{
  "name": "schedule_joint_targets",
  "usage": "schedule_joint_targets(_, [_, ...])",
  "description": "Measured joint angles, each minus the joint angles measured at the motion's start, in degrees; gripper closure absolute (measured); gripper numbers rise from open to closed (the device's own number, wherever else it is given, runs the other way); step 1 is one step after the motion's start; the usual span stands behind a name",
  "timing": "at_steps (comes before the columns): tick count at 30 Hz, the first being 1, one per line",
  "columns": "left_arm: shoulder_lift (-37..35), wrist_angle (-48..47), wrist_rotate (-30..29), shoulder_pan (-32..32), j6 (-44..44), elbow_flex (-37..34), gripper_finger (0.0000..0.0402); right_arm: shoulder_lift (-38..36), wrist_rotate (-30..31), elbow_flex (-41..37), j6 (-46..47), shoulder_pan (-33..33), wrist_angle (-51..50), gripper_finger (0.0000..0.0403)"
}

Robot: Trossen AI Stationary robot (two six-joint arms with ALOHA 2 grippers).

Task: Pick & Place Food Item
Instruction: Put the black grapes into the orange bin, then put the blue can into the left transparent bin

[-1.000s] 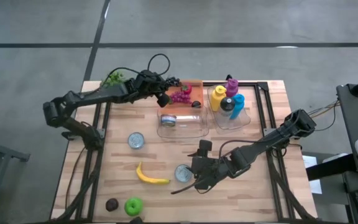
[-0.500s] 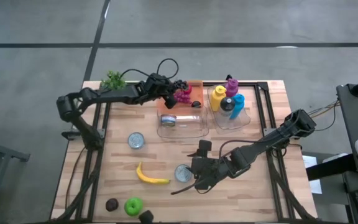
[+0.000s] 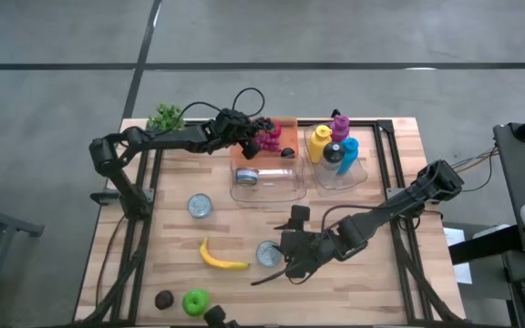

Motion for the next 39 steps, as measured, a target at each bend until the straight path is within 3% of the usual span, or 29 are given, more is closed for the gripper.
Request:
schedule_joint_targets(15, [-0.68,-1.94,-0.28,0.02,-0.41,0.25,0.0250,0.00,0.00,0.00,0.09,0.00,0.27,0.0179])
schedule_joint_targets(25, [-14.19,-13.10,-0.22,-2.61,0.30,2.19,0.0232,0.00,-0.13,0.00,0.22,0.00,0.18,0.0179])
schedule_joint_targets(31, [-24.05,-25.09,-0.27,-9.40,-0.06,2.14,0.0246,0.00,-0.22,-0.02,0.24,0.00,0.09,0.0179])
schedule_joint_targets(35, [-27.83,-30.02,-1.73,-17.56,-2.44,1.90,0.0264,0.07,-0.56,-0.02,2.59,0.00,-0.02,0.0183])
schedule_joint_targets(39, [-30.04,-30.48,-6.65,-27.98,-4.14,0.72,0.0283,0.07,-4.78,-0.32,4.85,0.09,-0.20,0.0209])
